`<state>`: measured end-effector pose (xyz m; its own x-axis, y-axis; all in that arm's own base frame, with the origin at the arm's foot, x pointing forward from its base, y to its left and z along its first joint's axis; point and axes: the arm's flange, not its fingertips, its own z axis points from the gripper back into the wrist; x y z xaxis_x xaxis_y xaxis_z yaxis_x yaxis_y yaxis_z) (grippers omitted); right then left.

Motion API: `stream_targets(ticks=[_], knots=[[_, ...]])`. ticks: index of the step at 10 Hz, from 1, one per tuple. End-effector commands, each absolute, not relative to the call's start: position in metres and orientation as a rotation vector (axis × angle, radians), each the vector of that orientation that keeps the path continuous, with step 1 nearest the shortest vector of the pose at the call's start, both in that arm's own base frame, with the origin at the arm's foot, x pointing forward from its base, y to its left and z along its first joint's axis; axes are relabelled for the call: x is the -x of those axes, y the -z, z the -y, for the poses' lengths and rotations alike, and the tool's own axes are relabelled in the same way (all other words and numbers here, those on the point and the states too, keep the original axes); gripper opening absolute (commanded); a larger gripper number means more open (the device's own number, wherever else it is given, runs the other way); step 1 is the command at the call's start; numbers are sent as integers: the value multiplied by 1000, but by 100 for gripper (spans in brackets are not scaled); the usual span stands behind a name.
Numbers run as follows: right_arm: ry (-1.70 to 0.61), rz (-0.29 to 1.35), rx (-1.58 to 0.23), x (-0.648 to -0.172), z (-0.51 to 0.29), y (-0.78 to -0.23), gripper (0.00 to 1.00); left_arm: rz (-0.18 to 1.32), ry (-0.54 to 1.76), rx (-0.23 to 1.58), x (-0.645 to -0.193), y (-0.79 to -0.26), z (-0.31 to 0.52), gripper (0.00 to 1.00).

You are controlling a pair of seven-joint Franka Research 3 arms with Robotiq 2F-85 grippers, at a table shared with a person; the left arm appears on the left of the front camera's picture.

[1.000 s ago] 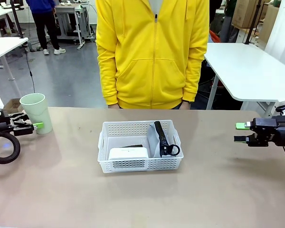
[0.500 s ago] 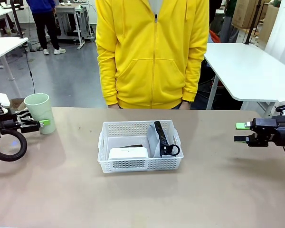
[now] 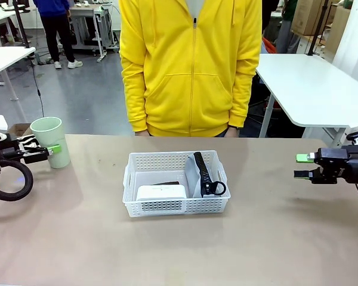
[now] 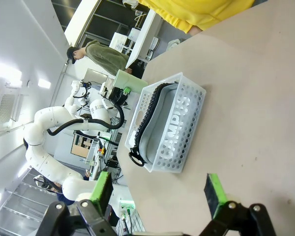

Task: Efficiently arrange items inside the basket to fit them all.
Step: Pick up the Reusable plastic cup and place it inside the Organizing basket.

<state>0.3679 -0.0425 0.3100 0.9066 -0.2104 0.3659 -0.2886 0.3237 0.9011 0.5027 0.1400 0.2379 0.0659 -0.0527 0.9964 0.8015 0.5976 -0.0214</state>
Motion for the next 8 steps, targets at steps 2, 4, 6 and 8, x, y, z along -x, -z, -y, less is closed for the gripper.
stream_targets(ticks=[2,4,6,8], knots=[[-63,457,-1253,-366,44,-313,100,1376,667,738,-504,-245,-141,41],[-63,457,-1253,-366,44,-313,100,1381,665,740,-501,-249,-144,0],[-63,457,-1253,-366,44,-313,100,1344,629,754,-484,-267,-152,0],[-63,457,-1253,-366,44,-313,100,1180,591,796,-437,-306,-177,29]])
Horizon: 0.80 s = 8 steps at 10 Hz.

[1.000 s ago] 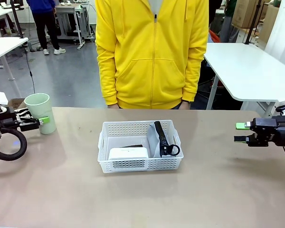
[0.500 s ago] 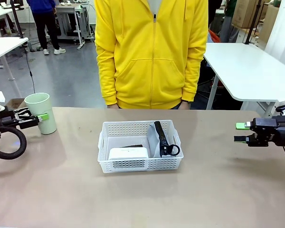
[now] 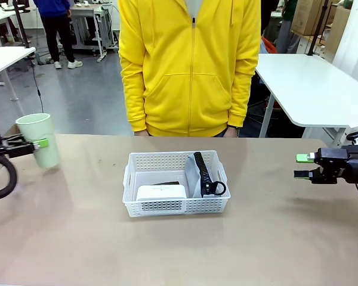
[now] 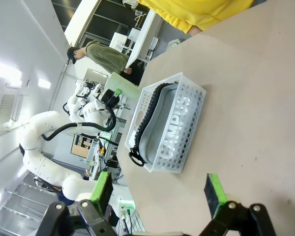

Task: Efficiently arrange items inside the basket to fit them all.
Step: Pick up the Reusable plastic cup and place it inside the Organizing basket.

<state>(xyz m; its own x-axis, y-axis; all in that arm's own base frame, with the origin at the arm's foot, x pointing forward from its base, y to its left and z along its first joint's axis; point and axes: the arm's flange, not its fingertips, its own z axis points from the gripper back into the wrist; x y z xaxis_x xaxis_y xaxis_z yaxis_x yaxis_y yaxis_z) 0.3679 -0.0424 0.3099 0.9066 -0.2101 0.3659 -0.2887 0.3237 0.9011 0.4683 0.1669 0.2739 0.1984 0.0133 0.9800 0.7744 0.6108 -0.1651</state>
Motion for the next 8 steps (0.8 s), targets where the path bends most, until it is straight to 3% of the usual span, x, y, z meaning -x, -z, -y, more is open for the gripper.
stream_targets(ticks=[1,2,3,5,6,7,8], knots=[[-63,457,-1253,-366,44,-313,100,1053,619,847,-408,-320,-193,0],[-63,457,-1253,-366,44,-313,100,990,656,834,-378,-326,-206,29],[-63,457,-1253,-366,44,-313,100,961,677,812,-364,-329,-214,0],[-63,457,-1253,-366,44,-313,100,952,671,803,-355,-327,-226,0],[-63,457,-1253,-366,44,-313,100,967,631,807,-357,-325,-229,29],[-63,457,-1253,-366,44,-313,100,882,567,808,-367,-318,-235,37],[-63,457,-1253,-366,44,-313,100,940,665,782,-349,-324,-232,37]])
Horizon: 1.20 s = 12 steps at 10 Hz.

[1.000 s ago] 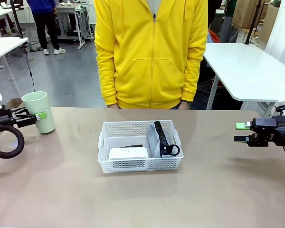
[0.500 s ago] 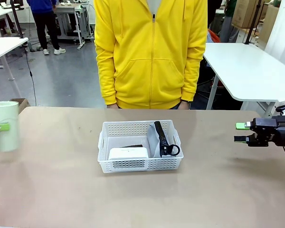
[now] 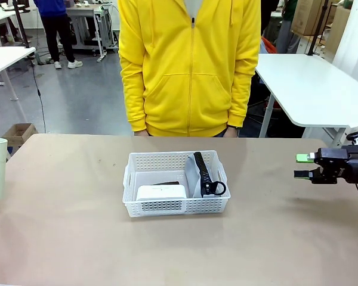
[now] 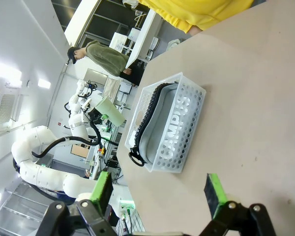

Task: Efficiently arrange items inside the basket to fit them all.
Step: Pick up the Reusable plastic cup and place it inside the Organizing basket.

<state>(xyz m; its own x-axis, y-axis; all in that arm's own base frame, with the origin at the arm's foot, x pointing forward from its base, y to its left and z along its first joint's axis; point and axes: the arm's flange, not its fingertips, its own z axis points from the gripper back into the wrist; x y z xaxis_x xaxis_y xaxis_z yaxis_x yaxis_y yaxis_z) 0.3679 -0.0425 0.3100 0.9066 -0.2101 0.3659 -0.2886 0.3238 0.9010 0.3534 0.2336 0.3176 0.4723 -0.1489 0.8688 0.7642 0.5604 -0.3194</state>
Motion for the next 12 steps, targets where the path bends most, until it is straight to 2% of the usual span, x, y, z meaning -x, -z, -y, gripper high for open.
stream_targets(ticks=[1,2,3,5,6,7,9,11,12], knots=[[-63,457,-1253,-366,44,-313,100,940,665,782,-349,-324,-232,37],[-63,457,-1253,-366,44,-313,100,940,665,782,-349,-324,-232,37],[-63,457,-1253,-366,44,-313,100,913,640,788,-353,-318,-234,87],[-63,457,-1253,-366,44,-313,100,890,698,805,-328,-361,-187,87],[-63,457,-1253,-366,44,-313,100,784,747,721,-309,-383,-152,87],[-63,457,-1253,-366,44,-313,100,772,785,664,-289,-405,-113,87],[-63,457,-1253,-366,44,-313,100,841,872,575,-263,-428,-39,87],[-63,457,-1253,-366,44,-313,100,885,1136,498,-246,-458,50,87],[-63,457,-1253,-366,44,-313,100,841,1283,499,-244,-472,89,87]])
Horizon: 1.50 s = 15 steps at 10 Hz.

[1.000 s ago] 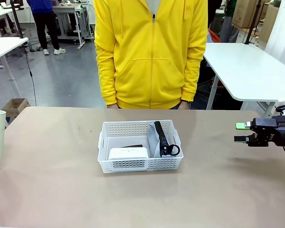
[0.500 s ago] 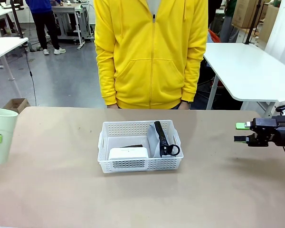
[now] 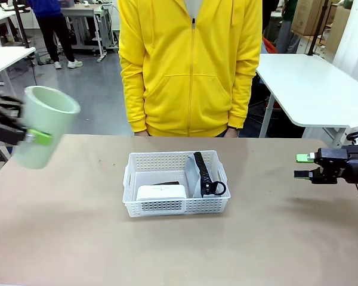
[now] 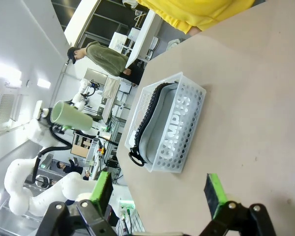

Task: Efficiently arrange items inside the basket to fit them all.
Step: Pick up the Reusable plastic cup and place it inside the Organizing basket.

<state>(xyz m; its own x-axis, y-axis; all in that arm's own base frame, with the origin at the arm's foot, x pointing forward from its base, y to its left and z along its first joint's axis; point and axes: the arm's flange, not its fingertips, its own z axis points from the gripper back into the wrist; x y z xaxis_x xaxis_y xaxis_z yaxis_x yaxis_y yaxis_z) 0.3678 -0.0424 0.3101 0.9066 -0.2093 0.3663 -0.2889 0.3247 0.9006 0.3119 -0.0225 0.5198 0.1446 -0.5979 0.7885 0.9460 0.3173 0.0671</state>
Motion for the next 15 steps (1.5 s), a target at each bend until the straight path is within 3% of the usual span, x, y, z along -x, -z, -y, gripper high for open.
stream_targets(ticks=[1,4,6,7,8,13,15], knots=[[-63,457,-1253,-366,44,-313,100,828,1385,484,-247,-475,120,87],[-63,457,-1253,-366,44,-313,100,828,1618,333,-249,-435,199,87],[-63,457,-1253,-366,44,-313,100,910,1610,207,-253,-421,228,87],[-63,457,-1253,-366,44,-313,100,907,1550,227,-261,-424,224,87],[-63,457,-1253,-366,44,-313,100,805,1638,269,-276,-465,251,87],[-63,457,-1253,-366,44,-313,100,809,1639,259,-279,-456,257,87],[-63,457,-1253,-366,44,-313,100,657,1763,165,-322,-472,283,87]])
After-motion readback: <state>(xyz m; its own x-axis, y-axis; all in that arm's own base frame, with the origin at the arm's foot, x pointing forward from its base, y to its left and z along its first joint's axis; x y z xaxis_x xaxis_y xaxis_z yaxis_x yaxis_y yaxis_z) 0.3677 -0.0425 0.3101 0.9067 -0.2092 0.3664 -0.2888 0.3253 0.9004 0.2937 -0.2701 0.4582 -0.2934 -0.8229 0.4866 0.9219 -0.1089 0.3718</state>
